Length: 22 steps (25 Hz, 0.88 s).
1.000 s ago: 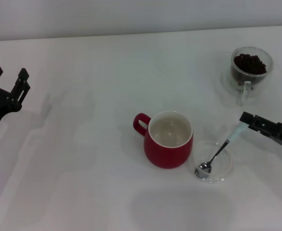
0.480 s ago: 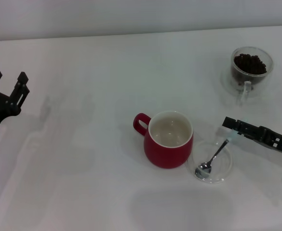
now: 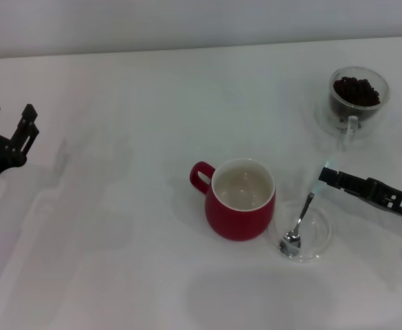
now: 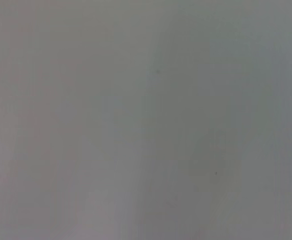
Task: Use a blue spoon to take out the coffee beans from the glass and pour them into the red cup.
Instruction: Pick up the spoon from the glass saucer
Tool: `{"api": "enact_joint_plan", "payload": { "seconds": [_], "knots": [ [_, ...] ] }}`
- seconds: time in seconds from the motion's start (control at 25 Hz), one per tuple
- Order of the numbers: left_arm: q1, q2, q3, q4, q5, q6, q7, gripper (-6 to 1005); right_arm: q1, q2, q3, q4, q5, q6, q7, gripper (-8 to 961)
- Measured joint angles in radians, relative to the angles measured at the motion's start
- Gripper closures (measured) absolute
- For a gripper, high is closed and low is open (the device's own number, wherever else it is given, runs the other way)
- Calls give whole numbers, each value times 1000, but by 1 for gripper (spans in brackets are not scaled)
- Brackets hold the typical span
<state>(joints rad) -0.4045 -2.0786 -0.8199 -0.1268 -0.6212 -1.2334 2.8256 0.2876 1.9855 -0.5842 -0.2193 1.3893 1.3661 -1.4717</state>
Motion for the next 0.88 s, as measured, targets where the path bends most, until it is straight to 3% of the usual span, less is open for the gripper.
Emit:
{"api": "enact_joint_plan", "payload": {
  "seconds": [0.08,0.32,0.88],
  "knots": [
    [-1,0,-1,2,-1,0,0,356,4,2,-3,0,0,-8,0,385],
    [-3,1,-2,3,-3,-1,0,356,15,9,-14,0,0,-30,-1,510],
    [-2,2,-2,4,-8,-2,0,355,64,8,-66,-3,-4,-95,-1,493]
  ]
}}
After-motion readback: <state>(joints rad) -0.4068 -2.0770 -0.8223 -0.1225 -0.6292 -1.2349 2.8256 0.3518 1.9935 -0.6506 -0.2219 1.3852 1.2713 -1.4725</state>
